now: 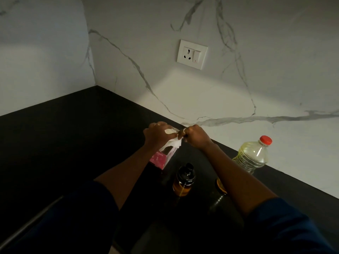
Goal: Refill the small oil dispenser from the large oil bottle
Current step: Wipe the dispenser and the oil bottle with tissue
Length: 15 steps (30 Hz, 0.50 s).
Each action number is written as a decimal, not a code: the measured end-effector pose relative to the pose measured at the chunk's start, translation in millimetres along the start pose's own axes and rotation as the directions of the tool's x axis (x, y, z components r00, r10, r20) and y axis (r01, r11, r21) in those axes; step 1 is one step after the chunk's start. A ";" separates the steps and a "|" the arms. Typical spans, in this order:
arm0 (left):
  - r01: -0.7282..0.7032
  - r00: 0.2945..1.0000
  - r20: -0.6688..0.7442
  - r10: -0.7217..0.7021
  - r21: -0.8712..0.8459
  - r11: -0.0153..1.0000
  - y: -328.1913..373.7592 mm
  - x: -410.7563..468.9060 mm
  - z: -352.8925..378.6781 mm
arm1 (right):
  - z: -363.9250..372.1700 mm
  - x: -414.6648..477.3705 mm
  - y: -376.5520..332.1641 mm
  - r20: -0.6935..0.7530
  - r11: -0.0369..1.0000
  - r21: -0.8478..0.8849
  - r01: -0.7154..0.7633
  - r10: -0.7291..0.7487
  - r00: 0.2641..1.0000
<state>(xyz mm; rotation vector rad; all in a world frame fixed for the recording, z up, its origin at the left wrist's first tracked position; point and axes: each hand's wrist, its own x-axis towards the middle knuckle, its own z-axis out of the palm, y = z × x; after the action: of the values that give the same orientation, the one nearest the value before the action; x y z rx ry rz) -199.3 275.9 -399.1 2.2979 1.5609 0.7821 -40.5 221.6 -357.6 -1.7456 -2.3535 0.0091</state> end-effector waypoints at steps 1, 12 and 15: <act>0.015 0.999 0.044 -0.017 0.044 0.999 0.7 3.8 1.4 | 0.4 -0.9 1.2 -0.011 1.000 0.011 -0.001 0.001 1.000; 0.080 0.996 0.012 -0.084 0.188 0.979 -0.1 10.1 19.4 | 2.5 -3.5 4.0 -0.146 0.983 0.176 0.047 -0.021 0.989; 0.147 0.989 -0.020 -0.146 0.145 0.978 1.6 11.3 17.8 | -0.3 -4.4 1.2 -0.240 0.973 0.224 0.061 -0.006 0.971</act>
<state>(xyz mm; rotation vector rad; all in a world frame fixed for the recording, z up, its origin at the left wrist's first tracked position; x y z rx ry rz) -184.9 287.2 -409.8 2.2465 1.8235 0.6625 -38.2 217.7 -358.2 -1.5073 -2.1163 0.0609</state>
